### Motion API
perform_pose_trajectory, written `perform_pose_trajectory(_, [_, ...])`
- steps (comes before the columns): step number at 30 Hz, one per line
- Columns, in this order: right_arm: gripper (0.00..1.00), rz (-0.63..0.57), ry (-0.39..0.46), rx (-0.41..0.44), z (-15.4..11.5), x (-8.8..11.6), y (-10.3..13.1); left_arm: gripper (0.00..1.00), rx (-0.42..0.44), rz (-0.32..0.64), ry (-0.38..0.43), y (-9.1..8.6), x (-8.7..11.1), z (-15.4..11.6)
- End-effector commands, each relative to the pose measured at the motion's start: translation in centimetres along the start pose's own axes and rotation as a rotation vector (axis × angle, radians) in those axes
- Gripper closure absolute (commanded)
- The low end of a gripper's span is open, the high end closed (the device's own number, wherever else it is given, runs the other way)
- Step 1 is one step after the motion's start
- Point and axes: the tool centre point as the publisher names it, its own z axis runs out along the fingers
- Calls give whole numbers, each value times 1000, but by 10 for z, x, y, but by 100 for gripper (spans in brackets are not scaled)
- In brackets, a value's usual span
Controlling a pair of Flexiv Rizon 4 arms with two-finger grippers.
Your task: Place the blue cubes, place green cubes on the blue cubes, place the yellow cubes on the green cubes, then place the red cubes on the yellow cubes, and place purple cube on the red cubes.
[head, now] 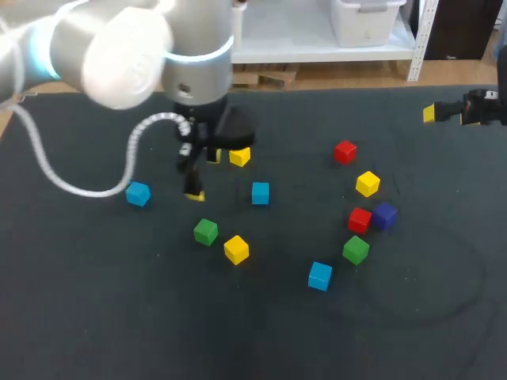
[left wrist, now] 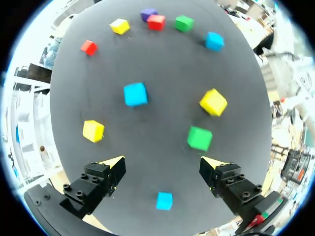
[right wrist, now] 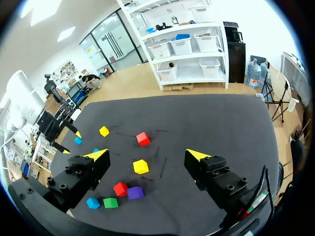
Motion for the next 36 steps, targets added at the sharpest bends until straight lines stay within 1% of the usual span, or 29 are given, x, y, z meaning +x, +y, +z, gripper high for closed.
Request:
perform_pose_trajectory(1, [0, 1, -1, 5, 0, 0, 1, 0, -57, 8, -42, -19, 35, 1])
perform_pose_trajectory(2, [0, 1, -1, 5, 0, 0, 1, 0, -40, 6, -36, -20, 41, 2])
perform_pose_trajectory(5, [0, 1, -1, 5, 0, 0, 1, 0, -42, 12, -48, -22, 63, 7])
perform_pose_trajectory(6, [0, 1, -1, 5, 0, 0, 1, 0, -49, 40, -52, -23, 67, 8])
perform_pose_trajectory(13, [0, 1, -1, 5, 0, 0, 1, 0, -19, 120, -38, -22, 89, 25])
perform_pose_trajectory(18, [0, 1, -1, 5, 0, 0, 1, 0, -3, 132, -34, -21, 107, 39])
perform_pose_trajectory(22, [0, 1, -1, 5, 0, 0, 1, 0, 0, 136, -28, -15, 121, 46])
perform_pose_trajectory(28, [0, 1, -1, 5, 0, 0, 1, 0, -11, 136, -25, -4, 132, 55])
perform_pose_trajectory(36, [0, 1, -1, 5, 0, 0, 1, 0, -10, 153, -36, 10, 134, 70])
